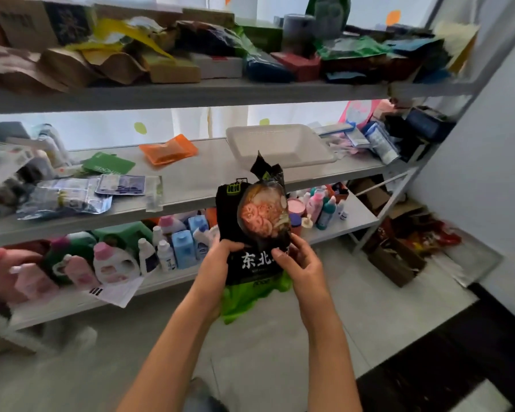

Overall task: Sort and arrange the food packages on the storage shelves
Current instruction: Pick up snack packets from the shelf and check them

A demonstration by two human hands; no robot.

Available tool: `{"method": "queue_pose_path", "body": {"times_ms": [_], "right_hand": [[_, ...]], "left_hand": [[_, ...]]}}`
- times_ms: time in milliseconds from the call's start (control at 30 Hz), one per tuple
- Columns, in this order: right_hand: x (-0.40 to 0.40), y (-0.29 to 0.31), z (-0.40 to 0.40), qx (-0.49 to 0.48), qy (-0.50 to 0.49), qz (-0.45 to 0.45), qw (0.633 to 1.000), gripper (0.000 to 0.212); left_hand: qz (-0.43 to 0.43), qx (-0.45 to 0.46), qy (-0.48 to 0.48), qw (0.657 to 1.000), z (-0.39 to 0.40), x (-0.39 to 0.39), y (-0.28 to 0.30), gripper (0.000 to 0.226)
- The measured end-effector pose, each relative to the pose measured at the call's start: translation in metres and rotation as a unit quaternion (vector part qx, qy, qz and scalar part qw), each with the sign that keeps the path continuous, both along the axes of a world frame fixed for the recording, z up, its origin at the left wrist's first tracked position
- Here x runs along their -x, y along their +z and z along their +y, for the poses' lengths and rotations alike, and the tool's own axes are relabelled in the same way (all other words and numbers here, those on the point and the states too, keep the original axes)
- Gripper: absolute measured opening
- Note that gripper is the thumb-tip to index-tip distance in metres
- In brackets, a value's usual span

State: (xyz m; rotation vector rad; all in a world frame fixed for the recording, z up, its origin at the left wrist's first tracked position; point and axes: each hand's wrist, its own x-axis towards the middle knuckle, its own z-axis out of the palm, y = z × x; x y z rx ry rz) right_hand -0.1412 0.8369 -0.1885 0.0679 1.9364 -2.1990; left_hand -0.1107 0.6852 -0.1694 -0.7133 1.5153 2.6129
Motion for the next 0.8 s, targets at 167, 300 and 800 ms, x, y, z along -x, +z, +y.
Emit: {"method": "queue_pose_path", "body": {"times_ms": [167,300,800], "right_hand": [[0.058,-0.018,0.037,-0.012,-0.041,-0.024,0.999,0.047],[0.124,-0.019,0.063,-0.040,-0.083,-0.021,0.996,0.046],[0.369,-0.008,0.021,-0.020,-0.054,-0.084,0.995,0.049]], "left_hand": [[-0.023,-0.012,-0.048,0.999,0.036,0.079,-0.025,0.032],[-0.066,-0.032,-0.090,0.993,0.063,0.160,-0.031,0.022],[-0.018,0.206,-0.026,0.978,0.021,0.386,-0.020,0.005]]}}
